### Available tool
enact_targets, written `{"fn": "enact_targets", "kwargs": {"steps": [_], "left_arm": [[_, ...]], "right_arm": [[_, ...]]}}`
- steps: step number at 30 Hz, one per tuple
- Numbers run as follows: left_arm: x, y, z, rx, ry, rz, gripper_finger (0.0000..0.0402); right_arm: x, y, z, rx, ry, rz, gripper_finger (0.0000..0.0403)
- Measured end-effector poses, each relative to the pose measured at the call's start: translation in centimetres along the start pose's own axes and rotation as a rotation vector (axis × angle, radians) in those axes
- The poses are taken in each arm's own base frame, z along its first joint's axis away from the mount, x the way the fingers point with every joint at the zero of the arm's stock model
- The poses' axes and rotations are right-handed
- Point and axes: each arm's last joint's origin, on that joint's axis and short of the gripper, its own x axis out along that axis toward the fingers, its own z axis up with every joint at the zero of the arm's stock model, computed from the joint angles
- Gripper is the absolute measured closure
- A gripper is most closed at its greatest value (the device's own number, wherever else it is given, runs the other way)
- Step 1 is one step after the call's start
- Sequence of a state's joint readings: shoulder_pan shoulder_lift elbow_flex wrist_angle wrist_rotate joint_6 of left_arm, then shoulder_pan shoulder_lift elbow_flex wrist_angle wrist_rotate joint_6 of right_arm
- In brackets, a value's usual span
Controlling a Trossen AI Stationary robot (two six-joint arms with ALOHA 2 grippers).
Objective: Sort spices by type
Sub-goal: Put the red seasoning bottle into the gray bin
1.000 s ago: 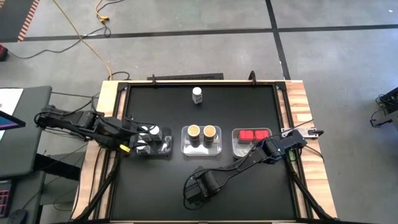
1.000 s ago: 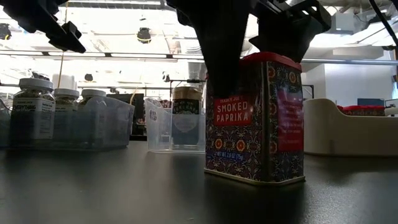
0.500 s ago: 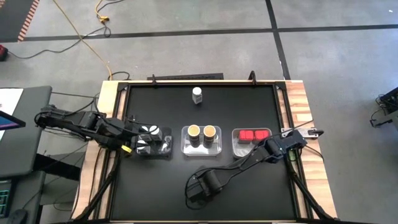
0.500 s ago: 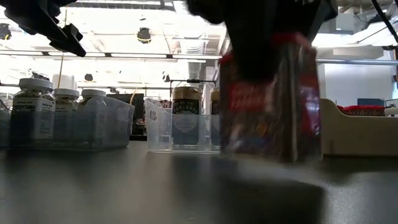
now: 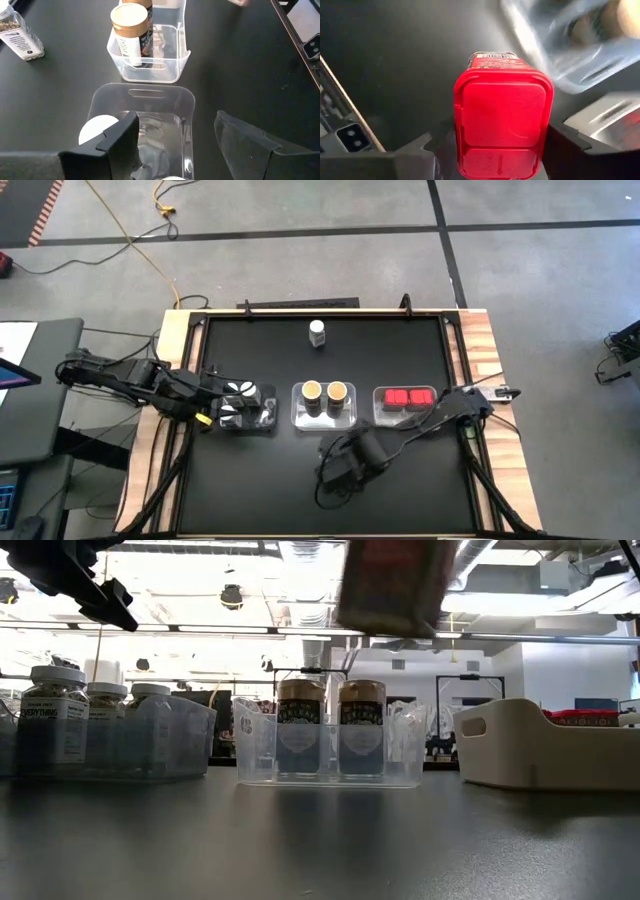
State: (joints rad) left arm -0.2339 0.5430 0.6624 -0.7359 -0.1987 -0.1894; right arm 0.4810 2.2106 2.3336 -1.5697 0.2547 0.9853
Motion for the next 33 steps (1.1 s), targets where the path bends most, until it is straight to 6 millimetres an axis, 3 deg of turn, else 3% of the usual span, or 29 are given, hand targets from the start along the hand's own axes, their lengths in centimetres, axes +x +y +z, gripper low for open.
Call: {"fn": "enact_targets", "kwargs": {"steps": [4, 9, 18, 26, 33], "left_arm": [[0.0, 0.0, 0.0, -0.007, 0.0, 0.0, 0.0152], [0.0, 0.0, 0.0, 0.01, 0.0, 0.0, 0.0152], [0.0, 0.0, 0.0, 0.01, 0.0, 0.008, 0.0152], [0.0, 0.0, 0.0, 0.008, 0.0, 0.011, 0.0152], [0.0, 0.0, 0.0, 0.007, 0.001, 0.012, 0.0152]], "right_arm": [[-2.7, -3.1, 0.5, -0.108, -0.098, -0.039, 0.0158], [-3.7, -8.2, -0.6, -0.173, -0.075, -0.11, 0.0158], [-4.8, -15.3, -7.5, -0.276, -0.032, -0.134, 0.0158], [-4.0, -19.5, -12.9, -0.351, 0.051, -0.037, 0.0158], [-2.5, -21.0, -15.2, -0.507, 0.117, -0.031, 0.0158]]}}
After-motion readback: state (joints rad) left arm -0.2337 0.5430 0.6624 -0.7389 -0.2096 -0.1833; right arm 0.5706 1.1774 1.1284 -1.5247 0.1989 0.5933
